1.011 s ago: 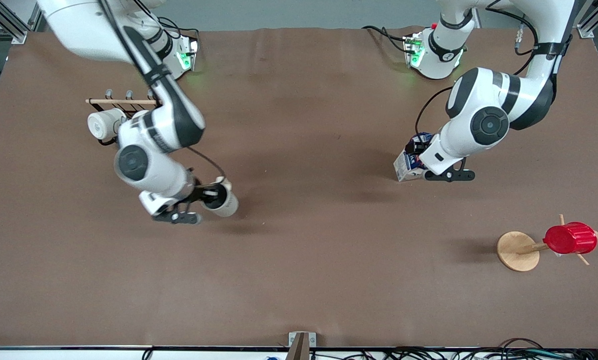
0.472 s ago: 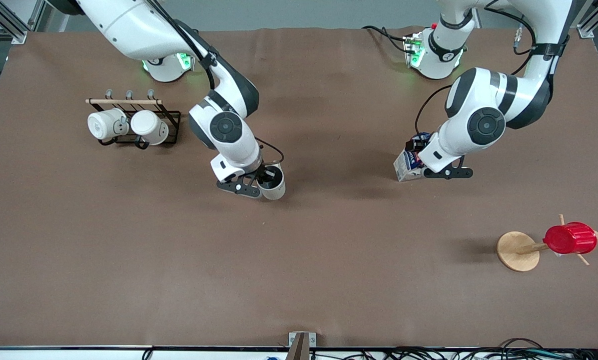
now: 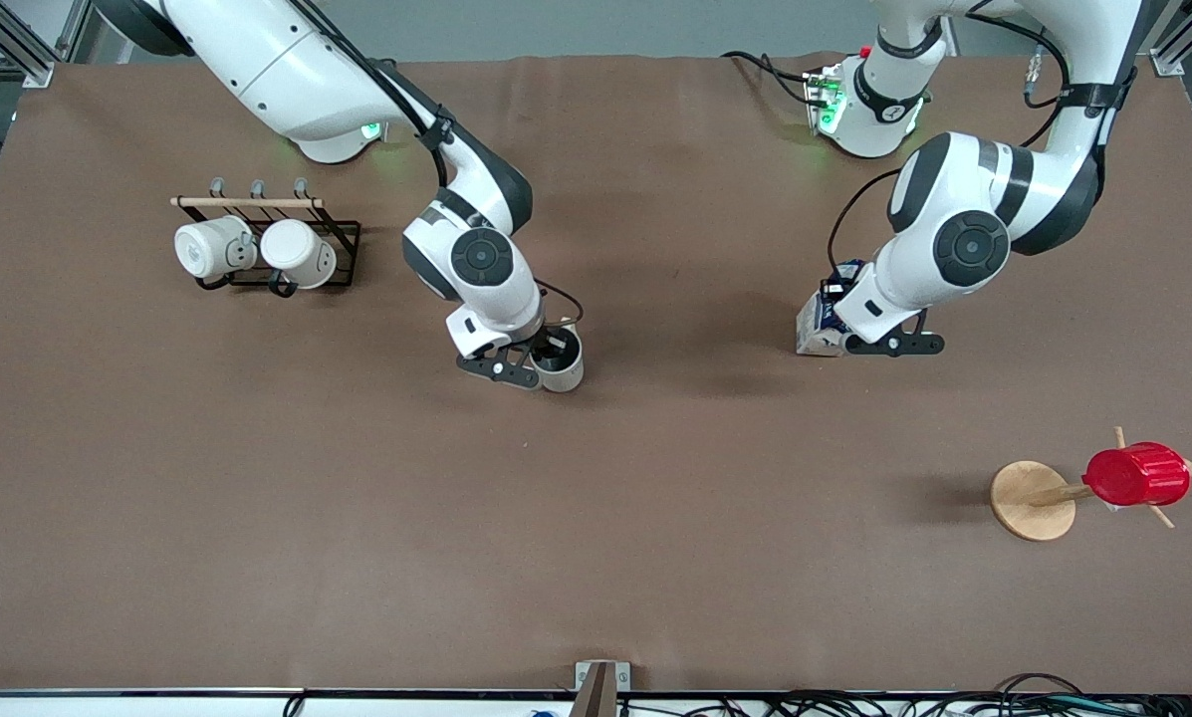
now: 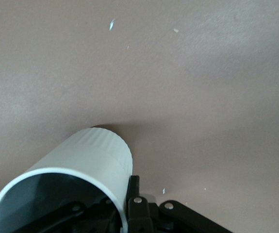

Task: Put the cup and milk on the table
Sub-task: 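Carry the mug toward the table middle with the right gripper and release it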

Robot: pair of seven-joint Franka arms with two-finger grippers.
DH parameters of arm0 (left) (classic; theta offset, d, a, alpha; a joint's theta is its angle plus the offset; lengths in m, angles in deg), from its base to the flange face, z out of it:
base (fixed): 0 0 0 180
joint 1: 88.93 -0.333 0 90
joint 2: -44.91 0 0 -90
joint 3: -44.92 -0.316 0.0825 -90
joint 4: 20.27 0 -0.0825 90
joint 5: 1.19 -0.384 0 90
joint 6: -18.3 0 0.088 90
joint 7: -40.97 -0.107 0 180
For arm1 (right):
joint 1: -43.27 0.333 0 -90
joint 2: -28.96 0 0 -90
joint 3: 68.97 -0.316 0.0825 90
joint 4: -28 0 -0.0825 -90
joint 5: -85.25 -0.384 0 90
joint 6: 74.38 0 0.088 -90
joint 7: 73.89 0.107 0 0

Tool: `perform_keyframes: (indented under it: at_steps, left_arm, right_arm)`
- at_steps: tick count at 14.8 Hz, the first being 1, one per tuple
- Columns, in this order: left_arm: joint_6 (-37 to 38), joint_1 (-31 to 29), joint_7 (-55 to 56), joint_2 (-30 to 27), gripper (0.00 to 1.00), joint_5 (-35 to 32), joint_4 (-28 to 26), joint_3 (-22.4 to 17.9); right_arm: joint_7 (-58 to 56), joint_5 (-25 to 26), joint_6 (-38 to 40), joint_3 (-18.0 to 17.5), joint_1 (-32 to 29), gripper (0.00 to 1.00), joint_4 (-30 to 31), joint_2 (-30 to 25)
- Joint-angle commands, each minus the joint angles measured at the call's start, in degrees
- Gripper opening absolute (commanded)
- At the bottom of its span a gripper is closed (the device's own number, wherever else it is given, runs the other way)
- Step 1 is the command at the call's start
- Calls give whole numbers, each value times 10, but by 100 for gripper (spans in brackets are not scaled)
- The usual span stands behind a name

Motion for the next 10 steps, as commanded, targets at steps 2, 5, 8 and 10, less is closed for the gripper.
perform_keyframes:
  at_steps: [2,5,8,10]
  left_arm:
    - [-1,-3,9,-9,20,-3,18,4]
    - [-1,-5,10,-6,20,-2,39,4]
    - [0,-5,10,19,17,-2,80,4]
    - [3,1,27,49,17,-3,129,3]
  right_arm:
    - [17,12,4,-7,-3,79,-3,5]
    - [15,11,10,-17,-13,100,-8,-4]
    - [4,12,48,-20,-49,100,-10,-62]
    - [-13,12,86,-21,-85,100,-10,-112]
